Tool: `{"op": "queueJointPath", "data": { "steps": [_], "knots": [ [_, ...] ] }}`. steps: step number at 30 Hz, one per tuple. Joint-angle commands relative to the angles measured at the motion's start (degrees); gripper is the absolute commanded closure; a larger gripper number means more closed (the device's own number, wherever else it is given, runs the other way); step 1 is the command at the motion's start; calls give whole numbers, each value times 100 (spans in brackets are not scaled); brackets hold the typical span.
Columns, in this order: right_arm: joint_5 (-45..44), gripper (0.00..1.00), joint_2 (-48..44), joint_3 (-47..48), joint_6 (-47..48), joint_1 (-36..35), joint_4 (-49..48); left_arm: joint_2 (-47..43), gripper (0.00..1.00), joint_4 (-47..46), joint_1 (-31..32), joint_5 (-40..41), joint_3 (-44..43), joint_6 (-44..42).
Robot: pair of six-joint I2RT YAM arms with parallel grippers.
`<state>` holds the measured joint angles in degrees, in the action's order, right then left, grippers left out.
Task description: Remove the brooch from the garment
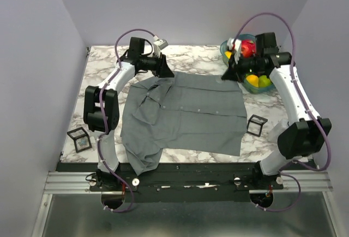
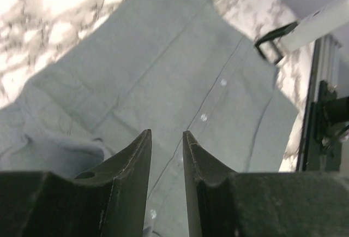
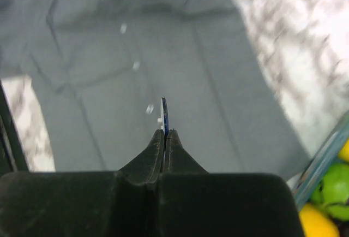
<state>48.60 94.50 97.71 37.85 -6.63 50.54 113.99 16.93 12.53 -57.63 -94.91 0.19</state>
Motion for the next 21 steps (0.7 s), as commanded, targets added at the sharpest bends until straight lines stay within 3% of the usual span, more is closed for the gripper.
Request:
{"op": "queueJointPath", "data": {
  "steps": [1, 10, 14, 21],
  "knots": [
    [-1123, 100, -642, -1173, 2032, -40, 2169, 534, 63, 1417, 56, 506, -193, -1186],
    [-3083, 100, -1934, -3353, 2439, 74, 1908, 1677, 62, 2692, -58, 1605, -1019, -1645],
    [-4101, 100, -2478, -4345, 2420, 83, 1030, 1907, 62, 2702, -313, 1684, -1354, -1741],
    [-4833, 100, -2840, -4989, 2588, 74, 360, 2337, 61, 2702, -717, 2343, -2101, -1890]
  ]
}}
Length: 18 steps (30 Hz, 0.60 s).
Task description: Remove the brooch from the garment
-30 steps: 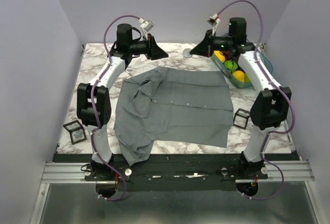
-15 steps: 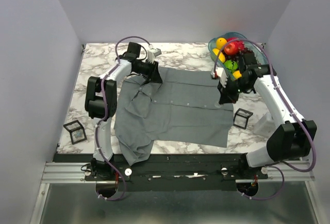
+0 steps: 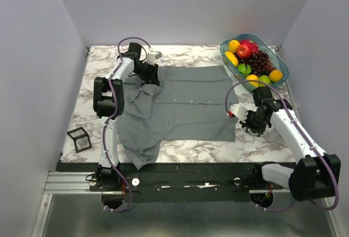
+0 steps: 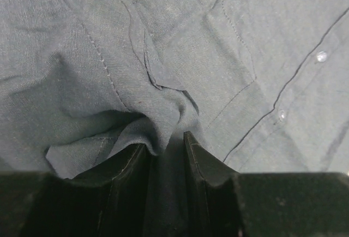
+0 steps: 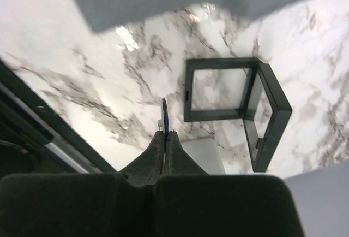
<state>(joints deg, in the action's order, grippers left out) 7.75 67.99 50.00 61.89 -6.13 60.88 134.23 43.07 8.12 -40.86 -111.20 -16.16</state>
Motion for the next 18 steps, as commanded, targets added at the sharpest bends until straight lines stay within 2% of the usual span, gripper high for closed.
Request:
{"op": "queueJointPath", "data": {
  "steps": [1, 5, 6, 7, 11, 16, 18],
  "knots": [
    [-748, 100, -181, -245, 192, 24, -700, 366, 60, 88, -285, 676, -525, -325],
    [-889, 100, -93, -236, 61, 42, -841, 200, 56, 246, -311, -34, -728, -528],
    [-863, 100, -75, -219, 43, 42, -841, 104, 55, 202, -294, -532, -667, -511],
    [-845, 100, -58, -192, 34, 42, -850, -141, 55, -24, -276, -702, -571, -441],
    [-880, 99, 4, -288, 121, 42, -1025, -687, 51, -825, -162, -1362, -52, 200],
    [-1082, 100, 65, -517, 297, 42, -1543, -855, 49, -1484, -100, -1845, -42, 1245],
    [-1100, 100, 136, -552, 411, 42, -1772, -890, 48, -1599, -100, -1882, -25, 1378]
  ]
}}
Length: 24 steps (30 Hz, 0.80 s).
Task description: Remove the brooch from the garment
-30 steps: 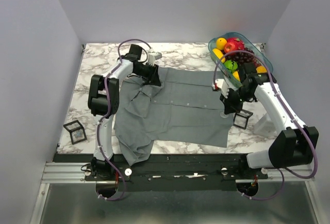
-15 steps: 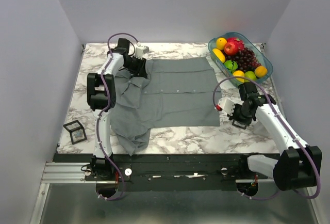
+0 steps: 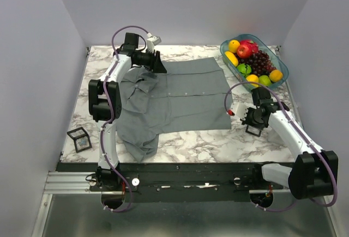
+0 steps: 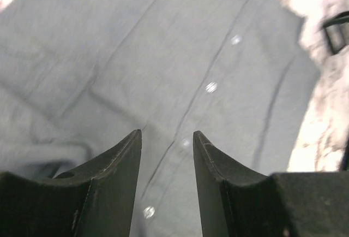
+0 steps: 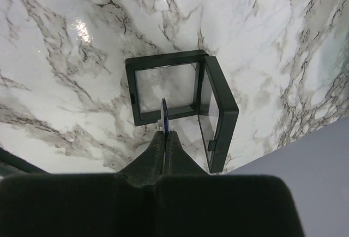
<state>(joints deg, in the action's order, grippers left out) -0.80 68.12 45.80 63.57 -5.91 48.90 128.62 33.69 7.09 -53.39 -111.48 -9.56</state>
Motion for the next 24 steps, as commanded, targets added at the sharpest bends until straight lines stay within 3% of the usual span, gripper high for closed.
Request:
{"op": "queueJointPath", "data": {
  "steps": [1, 24],
  "knots": [
    [-254, 100, 140, -150, 278, 29, -662, -355, 48, -671, 11, -647, 12, 736],
    [-729, 100, 685, -555, 788, 20, -1454, -381, 46, -618, 11, -682, 127, 798]
  ]
}}
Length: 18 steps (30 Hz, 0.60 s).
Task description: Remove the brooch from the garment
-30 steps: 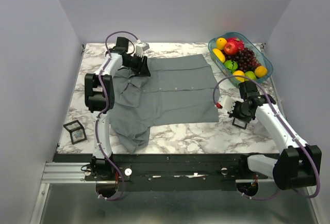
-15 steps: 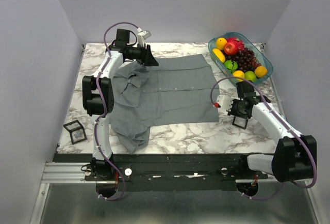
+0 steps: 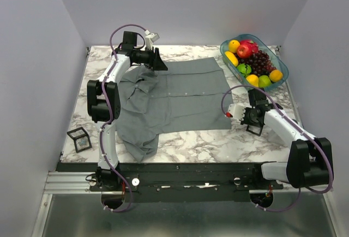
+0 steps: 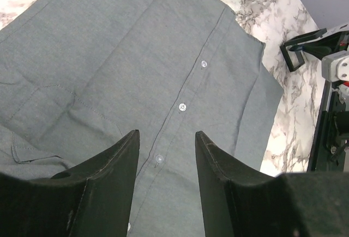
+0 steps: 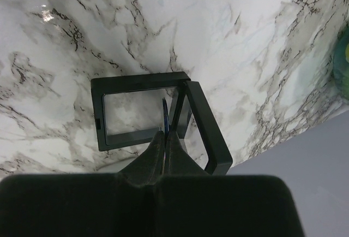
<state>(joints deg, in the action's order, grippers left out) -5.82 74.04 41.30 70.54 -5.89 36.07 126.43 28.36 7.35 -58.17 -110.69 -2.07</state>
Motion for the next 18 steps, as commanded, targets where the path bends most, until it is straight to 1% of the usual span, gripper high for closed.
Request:
{"op": "queueJointPath", "data": {
  "steps": [1, 4, 13, 18],
  "knots": [
    [-235, 100, 84, -139, 117, 26, -180, -163, 46, -85, -15, -212, 48, 48],
    [-279, 100, 49, -184, 162, 26, -224, -163, 46, -85, -15, -212, 57, 66],
    [-384, 100, -206, -16, 144, 18, 128, -172, 46, -102, -15, -265, 101, 101],
    [-490, 99, -215, -148, 267, 18, -12, -163, 45, -173, -6, -282, 109, 154]
  ]
}}
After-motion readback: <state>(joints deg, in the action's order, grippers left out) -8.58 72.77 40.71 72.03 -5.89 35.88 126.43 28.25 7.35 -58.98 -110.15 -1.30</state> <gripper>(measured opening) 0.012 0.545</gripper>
